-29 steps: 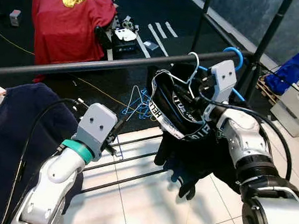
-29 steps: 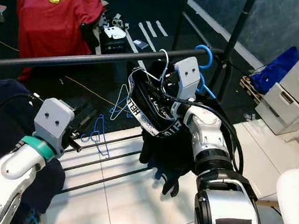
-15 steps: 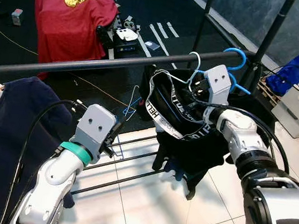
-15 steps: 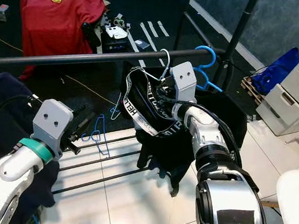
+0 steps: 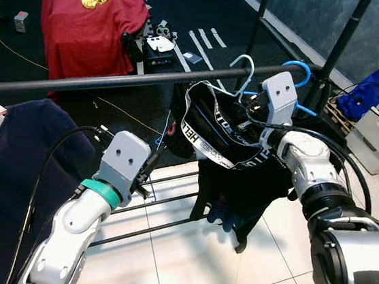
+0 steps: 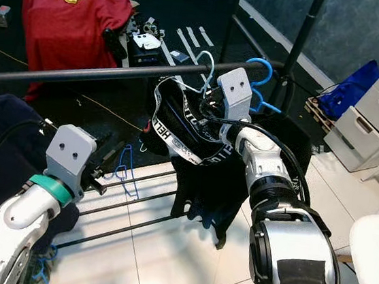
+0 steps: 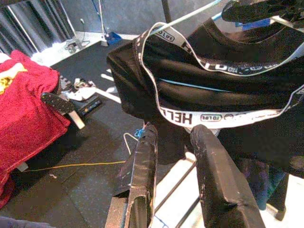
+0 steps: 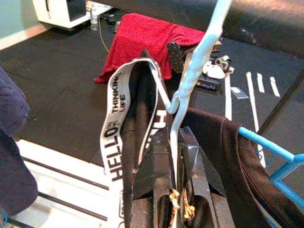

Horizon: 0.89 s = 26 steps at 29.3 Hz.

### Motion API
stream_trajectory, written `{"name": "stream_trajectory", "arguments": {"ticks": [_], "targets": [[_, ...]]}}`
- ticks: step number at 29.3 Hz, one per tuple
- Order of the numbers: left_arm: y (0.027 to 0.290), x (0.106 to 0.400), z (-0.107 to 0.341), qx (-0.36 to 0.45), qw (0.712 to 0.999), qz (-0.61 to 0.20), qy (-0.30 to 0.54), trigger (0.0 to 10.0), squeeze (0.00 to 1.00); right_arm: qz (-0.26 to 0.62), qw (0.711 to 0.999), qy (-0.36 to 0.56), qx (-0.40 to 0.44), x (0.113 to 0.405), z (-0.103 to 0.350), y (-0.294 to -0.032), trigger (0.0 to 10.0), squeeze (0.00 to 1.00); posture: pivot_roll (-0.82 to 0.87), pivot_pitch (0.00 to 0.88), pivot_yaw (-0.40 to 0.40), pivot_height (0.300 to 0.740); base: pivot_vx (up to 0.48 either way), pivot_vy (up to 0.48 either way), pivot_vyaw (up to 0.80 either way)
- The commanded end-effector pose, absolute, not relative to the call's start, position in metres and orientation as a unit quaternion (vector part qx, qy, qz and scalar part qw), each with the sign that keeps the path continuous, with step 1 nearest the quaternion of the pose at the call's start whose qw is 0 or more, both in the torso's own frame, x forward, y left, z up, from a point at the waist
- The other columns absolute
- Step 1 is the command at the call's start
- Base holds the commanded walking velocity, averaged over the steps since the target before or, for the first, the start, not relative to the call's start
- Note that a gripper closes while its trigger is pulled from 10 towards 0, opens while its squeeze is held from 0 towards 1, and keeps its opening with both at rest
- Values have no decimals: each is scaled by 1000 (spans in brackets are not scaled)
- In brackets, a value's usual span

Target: Hang hanger

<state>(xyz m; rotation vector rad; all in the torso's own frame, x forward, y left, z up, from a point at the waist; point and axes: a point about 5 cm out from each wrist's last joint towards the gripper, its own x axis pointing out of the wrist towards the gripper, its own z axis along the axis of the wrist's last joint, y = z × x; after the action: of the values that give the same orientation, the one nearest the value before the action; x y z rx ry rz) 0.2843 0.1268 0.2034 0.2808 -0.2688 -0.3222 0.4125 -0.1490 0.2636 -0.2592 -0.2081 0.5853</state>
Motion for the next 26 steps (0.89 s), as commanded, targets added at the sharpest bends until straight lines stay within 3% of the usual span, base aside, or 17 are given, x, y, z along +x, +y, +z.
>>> {"name": "stream_trajectory", "arguments": {"ticks": [1,4,5,6,7,18,23,26], "targets": [[120,286,199,134,968,-168,-127,10000,0,299,935,-142,-128,411,281,-148,0,0,-38,145,36,740,0,0,0],[117,287,198,130,968,-170,-128,10000,0,305,930,-158,-132,409,287,-146,0,0,-42,145,36,740,0,0,0],[114,288,198,127,968,-174,-128,10000,0,306,926,-174,-134,407,292,-147,2941,0,-63,144,37,740,0,0,0],[114,288,198,127,968,-174,-128,10000,0,306,926,-174,-134,407,292,-147,2941,0,-63,144,37,740,0,0,0],[111,289,197,125,967,-181,-127,10000,0,305,924,-187,-134,404,293,-148,10000,0,-84,143,43,740,0,0,0],[104,295,201,124,958,-223,-132,10000,0,305,921,-204,-130,375,268,-154,10000,0,-150,145,69,740,0,0,0],[107,296,220,73,950,-274,-132,10000,0,339,916,-171,-125,330,235,-157,10000,0,-179,150,81,740,0,0,0],[105,295,220,69,949,-277,-131,10000,0,356,911,-164,-126,323,231,-156,10000,0,-183,150,82,740,0,0,0]]}}
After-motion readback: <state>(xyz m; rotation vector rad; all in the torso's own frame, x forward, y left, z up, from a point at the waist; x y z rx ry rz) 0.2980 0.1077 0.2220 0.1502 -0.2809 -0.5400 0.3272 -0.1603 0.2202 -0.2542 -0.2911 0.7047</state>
